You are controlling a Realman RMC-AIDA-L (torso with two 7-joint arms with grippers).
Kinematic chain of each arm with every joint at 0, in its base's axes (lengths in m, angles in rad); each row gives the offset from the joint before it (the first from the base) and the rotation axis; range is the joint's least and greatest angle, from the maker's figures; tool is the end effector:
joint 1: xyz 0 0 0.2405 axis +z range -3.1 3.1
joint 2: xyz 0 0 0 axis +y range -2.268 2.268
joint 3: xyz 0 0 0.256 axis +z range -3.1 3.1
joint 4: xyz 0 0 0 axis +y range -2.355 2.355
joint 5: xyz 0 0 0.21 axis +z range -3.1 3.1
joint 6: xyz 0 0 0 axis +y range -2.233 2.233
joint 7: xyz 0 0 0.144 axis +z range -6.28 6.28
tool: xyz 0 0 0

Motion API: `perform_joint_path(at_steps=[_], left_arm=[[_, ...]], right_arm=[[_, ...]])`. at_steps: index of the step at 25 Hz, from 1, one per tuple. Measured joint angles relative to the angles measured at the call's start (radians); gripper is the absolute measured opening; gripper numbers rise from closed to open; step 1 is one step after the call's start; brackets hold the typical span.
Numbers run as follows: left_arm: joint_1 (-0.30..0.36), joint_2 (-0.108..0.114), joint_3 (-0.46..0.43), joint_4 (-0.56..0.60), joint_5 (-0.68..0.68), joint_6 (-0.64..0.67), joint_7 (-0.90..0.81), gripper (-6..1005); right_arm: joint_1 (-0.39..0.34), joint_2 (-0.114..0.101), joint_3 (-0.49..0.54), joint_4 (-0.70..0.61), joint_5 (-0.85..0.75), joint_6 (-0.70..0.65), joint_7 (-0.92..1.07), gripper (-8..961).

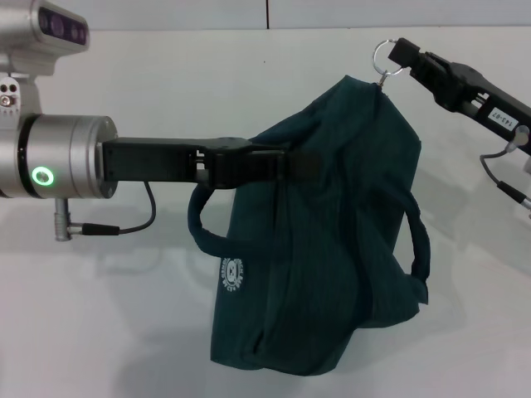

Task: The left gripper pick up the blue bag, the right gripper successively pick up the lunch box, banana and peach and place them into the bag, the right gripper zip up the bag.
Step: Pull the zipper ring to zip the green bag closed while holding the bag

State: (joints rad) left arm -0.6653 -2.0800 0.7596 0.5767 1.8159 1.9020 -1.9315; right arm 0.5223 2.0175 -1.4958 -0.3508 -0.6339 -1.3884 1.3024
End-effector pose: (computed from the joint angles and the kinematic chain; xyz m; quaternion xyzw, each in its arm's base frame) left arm -0.1792 0.3160 -0.0004 0.8554 0.3538 0.3437 0.1581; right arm 0.2199 0.3505 -0.0117 -0.7820 0.3181 0.5114 0.1608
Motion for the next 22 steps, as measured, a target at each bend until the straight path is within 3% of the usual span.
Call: perform_joint_path(at_steps=[22], left_arm=[[0.018,0.002,-0.009,-0.052,-0.076,-0.001,-0.002,46]], right_arm=[[-0.012,0.001,-0.021,0.017,-0.009,0.005,0.0,10]])
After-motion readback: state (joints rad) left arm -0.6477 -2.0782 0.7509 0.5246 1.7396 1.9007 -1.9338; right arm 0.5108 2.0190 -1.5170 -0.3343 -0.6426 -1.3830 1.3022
